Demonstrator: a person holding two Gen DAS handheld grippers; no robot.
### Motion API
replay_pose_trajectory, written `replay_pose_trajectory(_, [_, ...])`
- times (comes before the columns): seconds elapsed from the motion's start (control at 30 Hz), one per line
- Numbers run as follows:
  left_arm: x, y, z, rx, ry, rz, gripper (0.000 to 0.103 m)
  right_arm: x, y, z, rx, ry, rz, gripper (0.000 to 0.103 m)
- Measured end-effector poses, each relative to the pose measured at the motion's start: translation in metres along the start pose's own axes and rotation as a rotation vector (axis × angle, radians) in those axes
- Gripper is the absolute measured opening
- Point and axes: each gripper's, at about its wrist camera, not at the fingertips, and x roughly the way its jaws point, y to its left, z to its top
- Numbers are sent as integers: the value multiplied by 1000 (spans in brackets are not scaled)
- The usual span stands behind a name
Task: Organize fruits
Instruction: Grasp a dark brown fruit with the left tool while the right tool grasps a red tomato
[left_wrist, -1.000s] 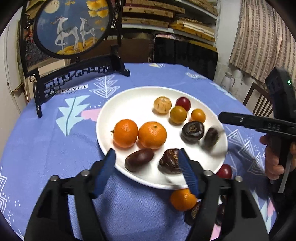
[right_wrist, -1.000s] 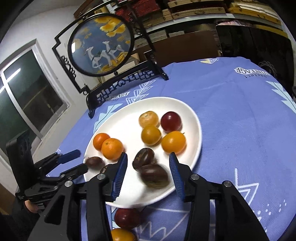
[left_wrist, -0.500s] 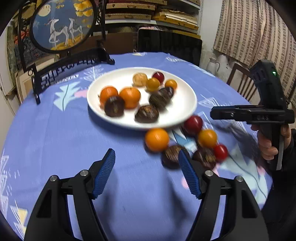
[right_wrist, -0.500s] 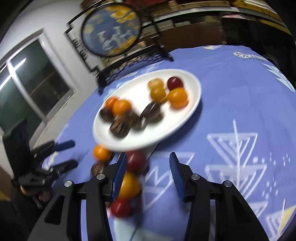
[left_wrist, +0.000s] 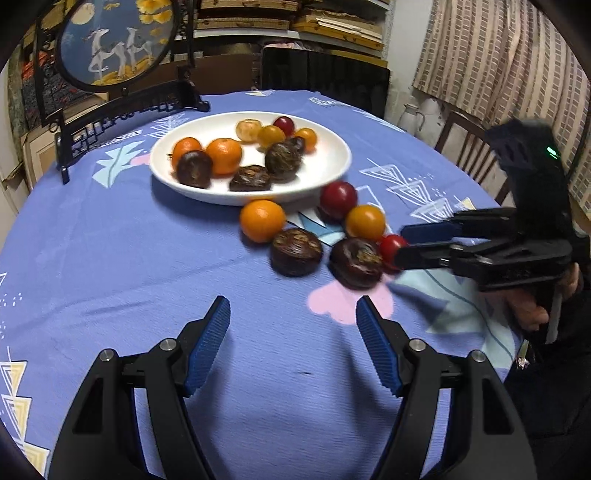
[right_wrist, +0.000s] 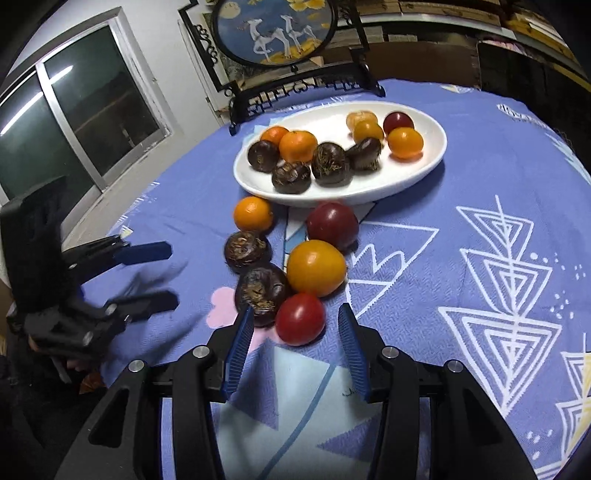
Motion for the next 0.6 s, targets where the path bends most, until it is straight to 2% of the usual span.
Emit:
replay_pose_trajectory(0.07, [3, -10, -2, 22, 12, -9, 69, 3, -2, -1, 13, 12, 15, 37])
replay_pose_trajectory(0.1, [6, -16, -2, 37, 18, -8, 69, 2, -3, -3, 14, 13, 25, 29])
replay_pose_trajectory(0.37, [23, -44, 11, 81, 43, -14, 69, -17, -18, -3, 58, -82, 37, 29])
replay_pose_trajectory(0.6, [41, -64, 25, 115, 74, -14, 69, -29, -41, -4, 93, -110, 27, 29])
